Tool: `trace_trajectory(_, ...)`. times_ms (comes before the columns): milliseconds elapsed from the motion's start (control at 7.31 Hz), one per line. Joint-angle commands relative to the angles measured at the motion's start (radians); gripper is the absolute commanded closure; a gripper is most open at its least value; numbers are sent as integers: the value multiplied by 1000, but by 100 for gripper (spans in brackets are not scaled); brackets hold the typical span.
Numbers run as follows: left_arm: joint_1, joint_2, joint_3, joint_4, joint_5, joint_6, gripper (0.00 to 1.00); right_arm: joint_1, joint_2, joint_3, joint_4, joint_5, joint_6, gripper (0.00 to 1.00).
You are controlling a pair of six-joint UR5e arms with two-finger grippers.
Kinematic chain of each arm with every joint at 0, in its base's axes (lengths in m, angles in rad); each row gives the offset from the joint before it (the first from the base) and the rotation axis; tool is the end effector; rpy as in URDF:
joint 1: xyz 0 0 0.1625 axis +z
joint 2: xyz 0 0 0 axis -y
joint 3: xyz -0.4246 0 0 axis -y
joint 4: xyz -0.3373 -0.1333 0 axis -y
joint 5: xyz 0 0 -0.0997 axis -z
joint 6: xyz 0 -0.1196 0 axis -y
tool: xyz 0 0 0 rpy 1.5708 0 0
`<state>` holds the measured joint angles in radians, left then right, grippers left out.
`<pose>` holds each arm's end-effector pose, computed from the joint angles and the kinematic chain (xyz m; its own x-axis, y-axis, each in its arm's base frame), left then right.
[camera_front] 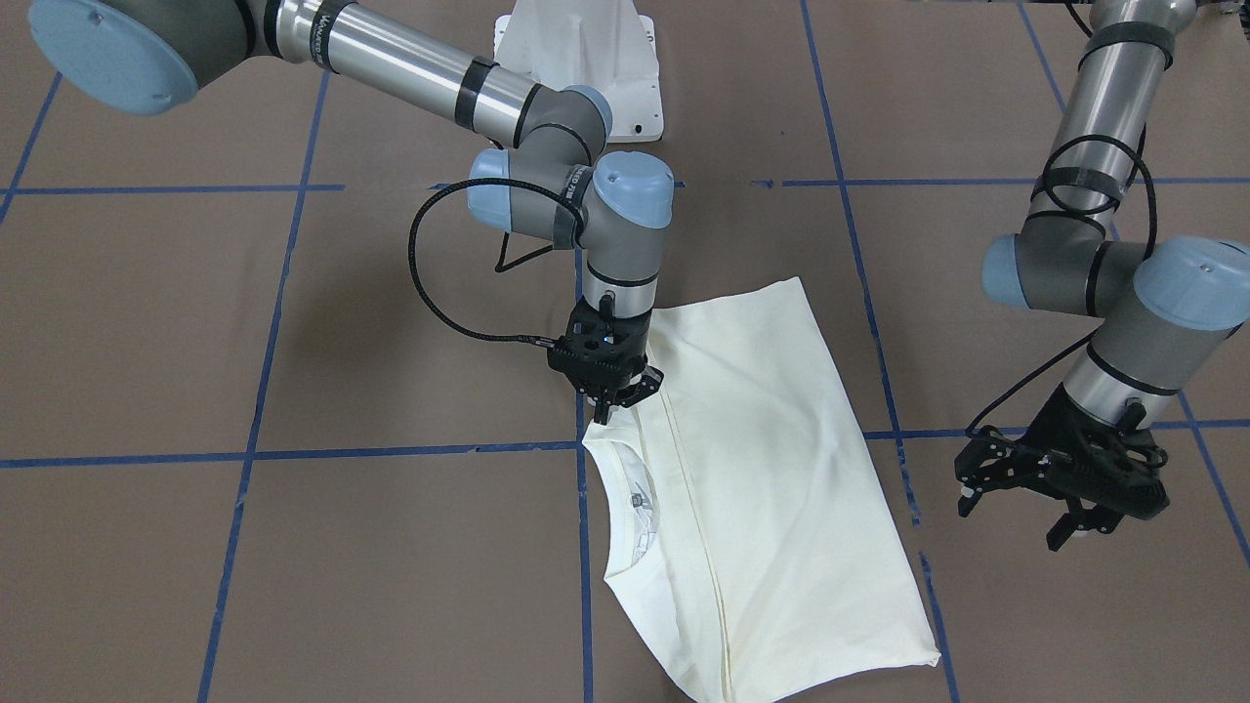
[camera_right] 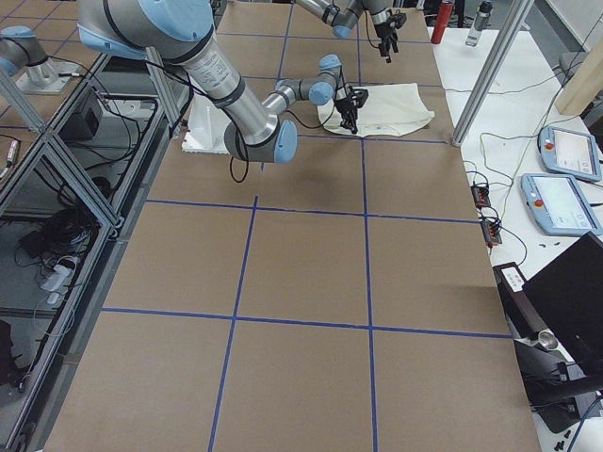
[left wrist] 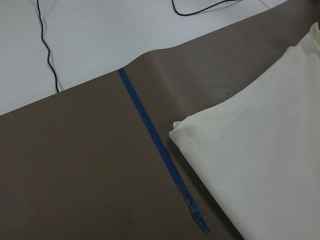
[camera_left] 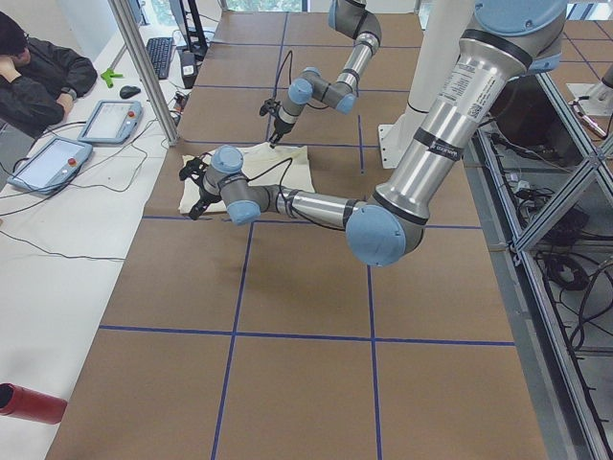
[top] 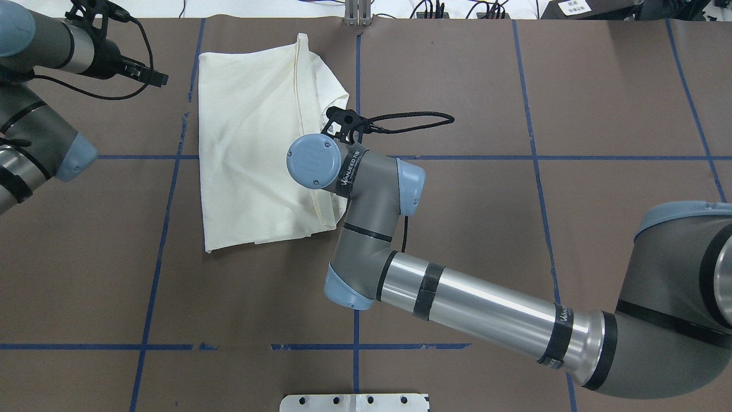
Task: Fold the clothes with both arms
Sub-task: 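Release the shirt and raise the left gripper while the right gripper reaches the collar, then press and smooth the folded shirt's collar edge with the right gripper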
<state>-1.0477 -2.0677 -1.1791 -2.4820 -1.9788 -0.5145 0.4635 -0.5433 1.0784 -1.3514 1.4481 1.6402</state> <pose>0.2672 -0.6351 0.4734 0.6749 0.4292 -0.6002 0.0794 0.7665 0.6374 -0.6562 -0.4934 0.2282 0.6142 0.3839 0.6895 -0.5627 0.8257 0.0415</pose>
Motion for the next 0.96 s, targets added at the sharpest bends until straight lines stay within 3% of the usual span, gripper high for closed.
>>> trace_trajectory(0, 0, 1, -7, 0, 0, -2, 0, 3, -6, 11, -5, 3, -3, 100)
trace_trajectory(137, 0, 1, -8, 0, 0, -2, 0, 4, -18, 64, -62, 8, -8, 100)
trace_trajectory(273, 0, 0, -8, 0, 0, -2, 0, 3, -103, 218, -130, 11, -11, 100)
trace_trajectory(547, 2, 1, -14, 0, 0, -4, 0, -37, -388, 567, -140, -5, -8, 100)
trace_trajectory(820, 2, 1, -16, 0, 0, -4, 0, -127, -499, 679, -138, -107, 1, 100)
